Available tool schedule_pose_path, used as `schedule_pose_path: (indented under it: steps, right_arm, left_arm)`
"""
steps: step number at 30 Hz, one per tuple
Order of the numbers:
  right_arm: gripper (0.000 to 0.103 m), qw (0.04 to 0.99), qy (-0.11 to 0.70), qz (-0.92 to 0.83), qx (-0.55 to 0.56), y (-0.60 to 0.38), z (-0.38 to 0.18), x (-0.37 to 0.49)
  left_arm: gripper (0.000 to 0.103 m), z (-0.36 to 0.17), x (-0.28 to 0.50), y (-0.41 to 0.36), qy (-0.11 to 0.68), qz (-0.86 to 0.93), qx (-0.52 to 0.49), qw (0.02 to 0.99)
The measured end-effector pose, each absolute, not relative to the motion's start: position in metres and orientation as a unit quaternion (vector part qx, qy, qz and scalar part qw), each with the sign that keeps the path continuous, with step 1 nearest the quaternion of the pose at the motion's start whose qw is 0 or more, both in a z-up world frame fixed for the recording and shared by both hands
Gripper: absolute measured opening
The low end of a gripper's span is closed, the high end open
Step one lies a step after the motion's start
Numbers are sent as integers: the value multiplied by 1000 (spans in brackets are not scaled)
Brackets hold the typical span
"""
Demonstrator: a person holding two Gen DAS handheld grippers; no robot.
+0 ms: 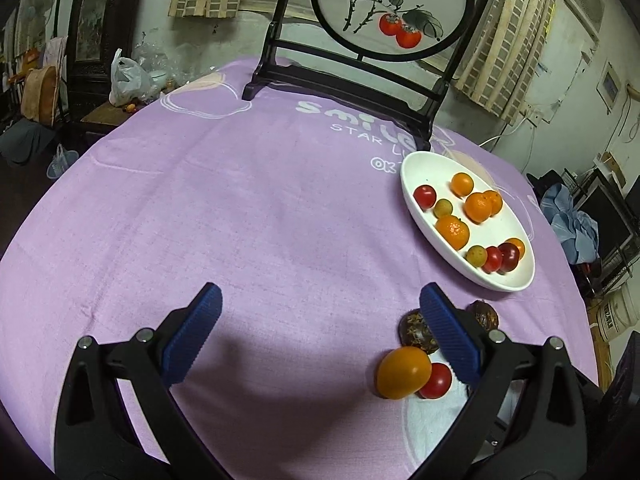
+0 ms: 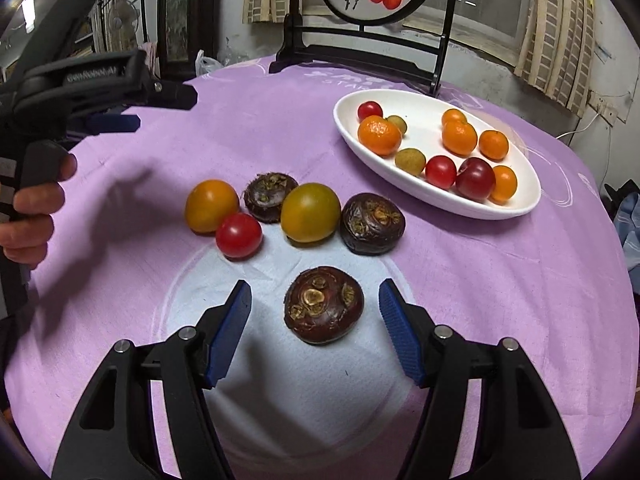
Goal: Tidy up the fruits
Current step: 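Grasp a brown water chestnut with the right tool while the left tool grasps an orange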
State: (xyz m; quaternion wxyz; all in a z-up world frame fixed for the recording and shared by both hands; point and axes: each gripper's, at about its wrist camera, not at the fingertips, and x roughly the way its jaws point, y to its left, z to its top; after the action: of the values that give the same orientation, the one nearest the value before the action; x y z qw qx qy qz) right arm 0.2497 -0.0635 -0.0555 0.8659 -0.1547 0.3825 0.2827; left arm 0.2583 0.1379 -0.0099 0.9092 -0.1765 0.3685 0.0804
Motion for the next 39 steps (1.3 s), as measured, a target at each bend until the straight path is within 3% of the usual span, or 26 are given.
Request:
schedule_pose_path:
  steps: [5, 12, 16, 25, 27, 29, 32, 39]
  right_arm:
    - [55, 862, 393, 282, -154, -64, -59, 253]
    - [54, 861, 394, 275, -169, -61, -63, 253]
    - [44, 860, 397, 272, -170, -61, -65, 253]
    - [42, 873, 415, 253, -48, -94, -50, 274]
    - [42, 874, 418, 246, -41, -97, -50, 276]
    - [42, 870, 425, 247, -29, -100, -50, 278]
    - [42, 870, 426, 247, -31, -99, -50, 277]
    - [42, 870, 423, 250, -34, -98, -48, 276]
  left_arm:
    - [101, -9, 259, 136, 368, 78, -169, 911]
    - [101, -10, 260, 137, 372, 79, -173, 909]
    - [101, -11, 260, 138, 371, 83, -174, 908]
    - [100, -7, 256, 121, 383, -16, -107, 917]
    - [93, -9, 254, 111, 388, -59, -86, 916]
    - [76, -13, 255, 105, 402, -101, -88, 906]
    - [65, -20, 256, 96, 420, -133, -83, 894]
    - [57, -31, 254, 82, 437, -144, -44, 887]
